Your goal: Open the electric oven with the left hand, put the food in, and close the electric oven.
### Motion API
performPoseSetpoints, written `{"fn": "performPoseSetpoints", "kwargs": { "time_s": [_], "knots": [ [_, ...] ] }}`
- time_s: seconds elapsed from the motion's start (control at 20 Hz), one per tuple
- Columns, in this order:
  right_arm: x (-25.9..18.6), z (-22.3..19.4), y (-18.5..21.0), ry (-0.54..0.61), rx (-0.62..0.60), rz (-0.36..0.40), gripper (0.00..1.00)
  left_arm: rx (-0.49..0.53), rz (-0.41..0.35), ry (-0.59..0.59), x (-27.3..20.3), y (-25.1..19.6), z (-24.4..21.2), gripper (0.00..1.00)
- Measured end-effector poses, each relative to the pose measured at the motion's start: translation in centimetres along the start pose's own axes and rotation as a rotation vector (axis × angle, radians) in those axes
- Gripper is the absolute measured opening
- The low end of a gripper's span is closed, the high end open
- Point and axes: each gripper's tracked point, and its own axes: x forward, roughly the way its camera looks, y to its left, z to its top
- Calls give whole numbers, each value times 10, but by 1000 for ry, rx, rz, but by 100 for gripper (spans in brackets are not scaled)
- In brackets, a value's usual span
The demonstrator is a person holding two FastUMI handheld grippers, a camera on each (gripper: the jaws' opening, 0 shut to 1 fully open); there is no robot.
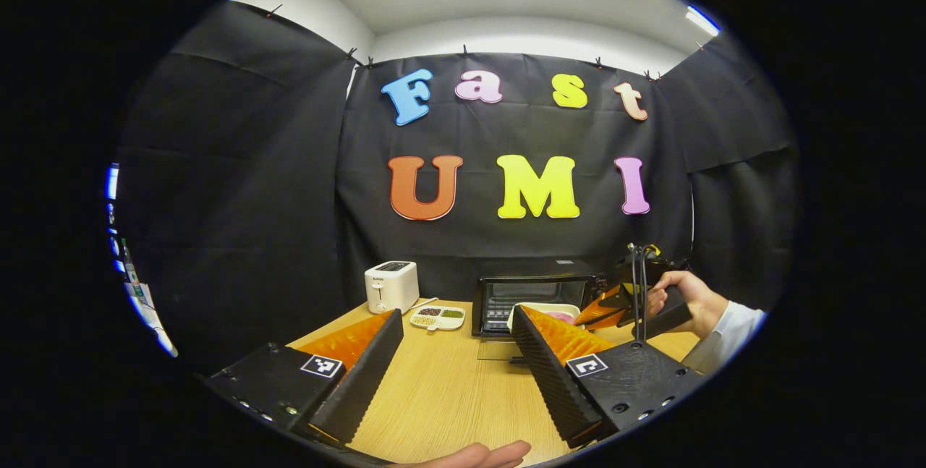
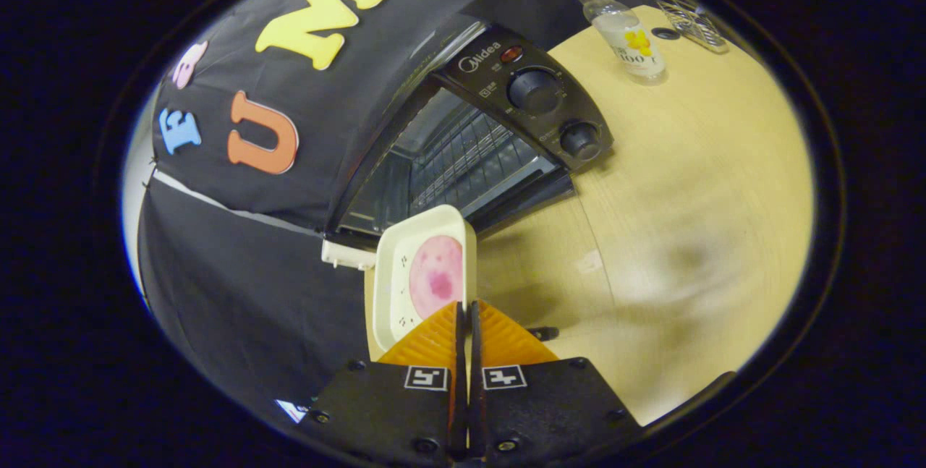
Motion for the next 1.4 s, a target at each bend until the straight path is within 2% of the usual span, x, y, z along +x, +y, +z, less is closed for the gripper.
{"fn": "performPoseSetpoints", "kwargs": {
  "time_s": [0.35,0.65,1.0,1.25,1.3,1.4],
  "knots": [
    [44,40,4,-218,135,-20,3,10,-6,-8,5,-8,-3,95],
    [63,80,7,-409,137,-9,5,25,-14,41,27,-12,-20,95],
    [96,107,16,-512,168,7,5,-27,32,109,47,1,-51,96],
    [111,119,22,-590,133,25,9,11,7,104,57,-5,-58,95],
    [113,120,23,-596,135,30,6,17,2,107,58,-6,-61,95],
    [112,120,24,-627,136,39,11,16,3,114,63,-8,-64,95]
  ]
}}
